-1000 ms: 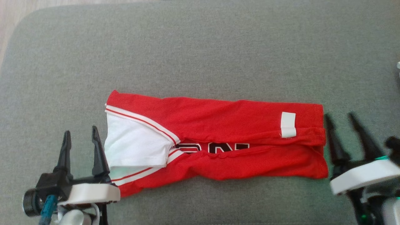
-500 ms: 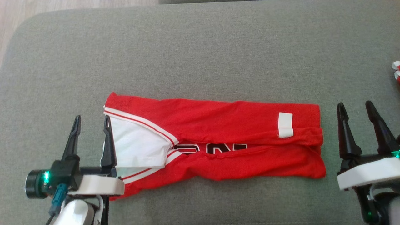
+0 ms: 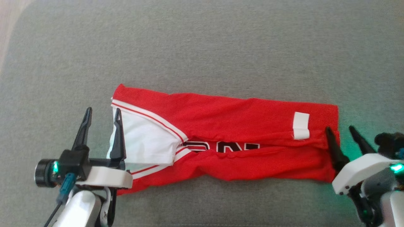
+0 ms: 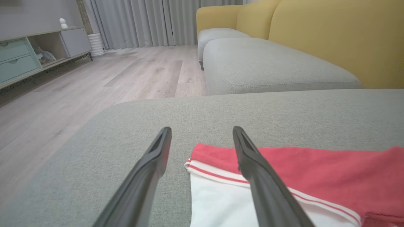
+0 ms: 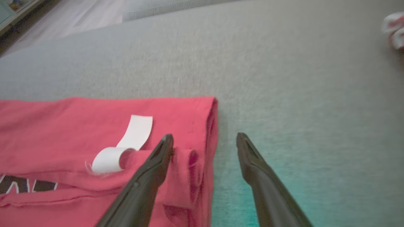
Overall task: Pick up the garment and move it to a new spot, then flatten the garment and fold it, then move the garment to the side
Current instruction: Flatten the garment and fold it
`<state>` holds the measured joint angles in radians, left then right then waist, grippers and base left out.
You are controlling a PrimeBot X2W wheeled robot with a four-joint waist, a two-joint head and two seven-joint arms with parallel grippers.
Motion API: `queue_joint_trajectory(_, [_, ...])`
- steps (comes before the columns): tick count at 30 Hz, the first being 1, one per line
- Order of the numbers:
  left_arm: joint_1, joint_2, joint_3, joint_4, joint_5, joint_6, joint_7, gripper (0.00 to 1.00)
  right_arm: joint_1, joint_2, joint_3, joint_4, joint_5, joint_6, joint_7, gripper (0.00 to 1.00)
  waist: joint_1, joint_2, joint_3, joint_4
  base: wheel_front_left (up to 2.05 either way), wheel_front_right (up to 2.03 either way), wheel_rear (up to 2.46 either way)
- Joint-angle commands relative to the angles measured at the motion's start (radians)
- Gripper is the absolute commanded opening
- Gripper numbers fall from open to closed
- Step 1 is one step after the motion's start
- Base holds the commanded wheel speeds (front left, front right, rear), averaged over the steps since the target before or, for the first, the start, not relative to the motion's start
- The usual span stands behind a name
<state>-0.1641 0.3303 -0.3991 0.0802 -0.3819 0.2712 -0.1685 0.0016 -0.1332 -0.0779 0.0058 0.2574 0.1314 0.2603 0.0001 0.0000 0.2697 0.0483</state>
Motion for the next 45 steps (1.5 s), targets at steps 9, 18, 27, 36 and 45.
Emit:
queue_joint_trajectory(9, [-0.068, -0.011, 0.023, 0.038, -0.028, -0.023, -0.034, 1.0, 0.079, 0.02, 0.084, 0.066, 0.072, -0.001, 0.18, 1.0, -0.0001, 0.0, 0.036, 0.052, 0.0, 0.0, 0.0])
queue_joint_trajectory(18, [-0.075, -0.022, 0.035, 0.03, -0.019, -0.024, -0.075, 1.0, 0.101, 0.055, 0.064, -0.017, 0.083, -0.001, 0.228, 0.0, -0.0001, 0.0, 0.029, 0.052, 0.0, 0.0, 0.0])
queue_joint_trajectory(27, [-0.052, -0.035, 0.048, 0.036, -0.018, -0.032, -0.089, 1.0, 0.053, 0.016, -0.099, -0.097, 0.062, -0.001, 0.146, 0.0, -0.0001, 0.0, 0.001, 0.051, 0.0, 0.0, 0.0])
queue_joint_trajectory(36, [-0.023, -0.036, 0.058, 0.04, -0.021, -0.027, -0.091, 1.0, -0.001, -0.051, -0.14, -0.181, 0.032, -0.001, 0.18, 0.0, -0.0001, 0.0, -0.05, 0.04, 0.0, 0.0, 0.0])
queue_joint_trajectory(45, [-0.005, -0.035, 0.051, 0.042, -0.031, -0.033, -0.091, 1.0, -0.106, 0.031, 0.246, -0.247, 0.092, -0.001, 0.311, 0.0, -0.0001, 0.0, -0.093, 0.044, 0.0, 0.0, 0.0])
